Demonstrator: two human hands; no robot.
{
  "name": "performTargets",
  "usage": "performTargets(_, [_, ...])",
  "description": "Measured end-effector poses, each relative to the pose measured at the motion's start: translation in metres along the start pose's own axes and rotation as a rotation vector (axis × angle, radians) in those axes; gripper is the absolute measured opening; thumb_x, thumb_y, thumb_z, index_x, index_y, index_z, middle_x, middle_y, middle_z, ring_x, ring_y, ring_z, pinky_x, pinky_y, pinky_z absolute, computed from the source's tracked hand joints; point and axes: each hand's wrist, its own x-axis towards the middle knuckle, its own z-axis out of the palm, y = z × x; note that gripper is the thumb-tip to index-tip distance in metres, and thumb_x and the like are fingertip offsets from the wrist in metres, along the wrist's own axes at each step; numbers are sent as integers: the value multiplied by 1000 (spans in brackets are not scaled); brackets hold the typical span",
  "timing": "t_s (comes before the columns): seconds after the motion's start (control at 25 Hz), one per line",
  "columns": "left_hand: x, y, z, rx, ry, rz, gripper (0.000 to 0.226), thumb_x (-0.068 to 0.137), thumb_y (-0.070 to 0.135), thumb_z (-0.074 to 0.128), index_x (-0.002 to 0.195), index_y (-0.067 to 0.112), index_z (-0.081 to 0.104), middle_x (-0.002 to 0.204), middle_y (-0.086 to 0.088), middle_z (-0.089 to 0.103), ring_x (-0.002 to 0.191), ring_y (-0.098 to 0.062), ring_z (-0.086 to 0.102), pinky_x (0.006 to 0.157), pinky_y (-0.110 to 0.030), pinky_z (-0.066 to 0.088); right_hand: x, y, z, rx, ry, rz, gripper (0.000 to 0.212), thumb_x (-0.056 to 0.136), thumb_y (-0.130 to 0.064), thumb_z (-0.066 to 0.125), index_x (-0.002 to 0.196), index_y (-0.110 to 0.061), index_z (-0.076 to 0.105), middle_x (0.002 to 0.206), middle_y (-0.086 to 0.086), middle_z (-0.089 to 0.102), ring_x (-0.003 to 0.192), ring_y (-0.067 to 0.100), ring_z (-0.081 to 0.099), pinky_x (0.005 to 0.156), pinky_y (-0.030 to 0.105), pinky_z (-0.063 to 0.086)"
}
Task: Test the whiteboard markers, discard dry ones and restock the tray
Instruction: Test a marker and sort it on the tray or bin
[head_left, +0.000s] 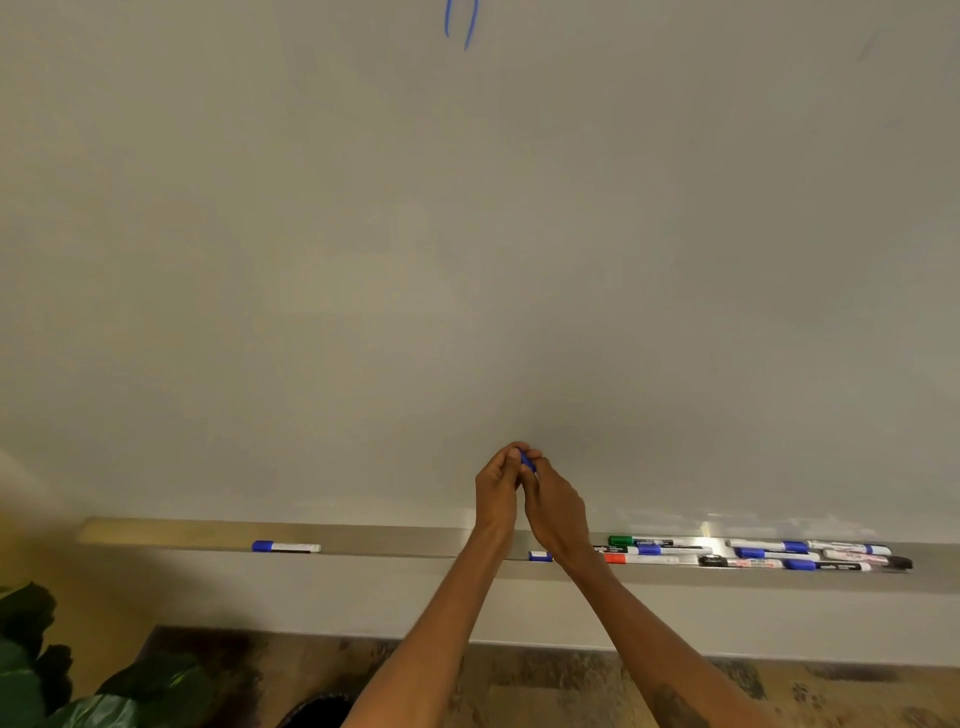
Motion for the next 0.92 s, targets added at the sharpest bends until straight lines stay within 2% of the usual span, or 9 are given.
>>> performTargets(0.2, [0, 24, 8, -42, -37, 38, 20, 102, 21, 50, 107, 19, 69, 102, 0, 73, 97, -12, 70, 83, -21, 56, 6, -19, -20, -110, 39, -49, 37, 105, -31, 39, 132, -9, 51, 104, 8, 71, 81, 19, 66, 75, 23, 48])
performTargets(0.32, [1, 37, 12, -78, -68, 63, 24, 102, 23, 50, 113, 12, 68, 110, -9, 71, 106, -23, 68, 89, -25, 56, 11, -27, -30, -112, 64, -99, 37, 105, -30, 40, 130, -6, 52, 98, 10, 72, 71, 13, 56, 75, 25, 53])
performTargets(0.4, [1, 50, 16, -102, -87, 83, 24, 102, 23, 50, 114, 11, 67, 110, -10, 71, 107, -25, 68, 90, -26, 57, 12, -35, -37, -103, 103, -127, 36, 104, -30, 41, 128, -6, 54, 91, 9, 71, 67, 11, 53, 70, 26, 53])
performTargets(0.52, [0, 76, 22, -159, -127, 151, 26, 104, 22, 45, 114, 9, 65, 105, -8, 73, 103, -23, 71, 92, -31, 57, 17, -49, -50, -120, 205, -150, 36, 102, -40, 42, 107, -9, 59, 70, -3, 58, 55, 9, 49, 55, 20, 40])
performTargets(0.64, [1, 108, 29, -189, -176, 244, 27, 104, 21, 45, 116, 6, 64, 103, -7, 75, 102, -24, 71, 91, -31, 57, 25, -67, -66, -22, 315, -194, 42, 96, -49, 39, 98, -11, 57, 67, -8, 53, 51, 7, 46, 53, 21, 38])
performTargets(0.72, [3, 132, 32, -182, -175, 325, 30, 104, 22, 45, 119, 3, 63, 107, -13, 74, 105, -27, 70, 94, -35, 56, 28, -84, -76, 116, 351, -272, 32, 101, -43, 40, 103, -16, 56, 74, -13, 54, 60, 4, 53, 59, 19, 41])
performTargets(0.76, [5, 145, 33, -167, -154, 366, 31, 104, 24, 46, 120, 2, 62, 109, -15, 73, 107, -27, 69, 97, -37, 55, 29, -93, -82, 201, 352, -321, 27, 104, -35, 39, 112, -17, 56, 83, -15, 56, 72, 0, 57, 67, 15, 43])
performTargets(0.84, [9, 174, 35, -133, -105, 458, 31, 103, 25, 47, 119, 4, 62, 109, -14, 73, 107, -25, 69, 100, -39, 53, 33, -115, -95, 332, 343, -385, 35, 104, -20, 35, 136, -15, 49, 102, -16, 52, 91, -11, 54, 80, 6, 42])
performTargets(0.92, [9, 204, 36, -101, -58, 574, 27, 103, 25, 49, 117, 7, 63, 104, -10, 74, 104, -22, 70, 99, -36, 53, 42, -142, -112, 367, 348, -406, 46, 105, -15, 35, 151, -13, 32, 99, -13, 47, 82, -6, 52, 75, 7, 42])
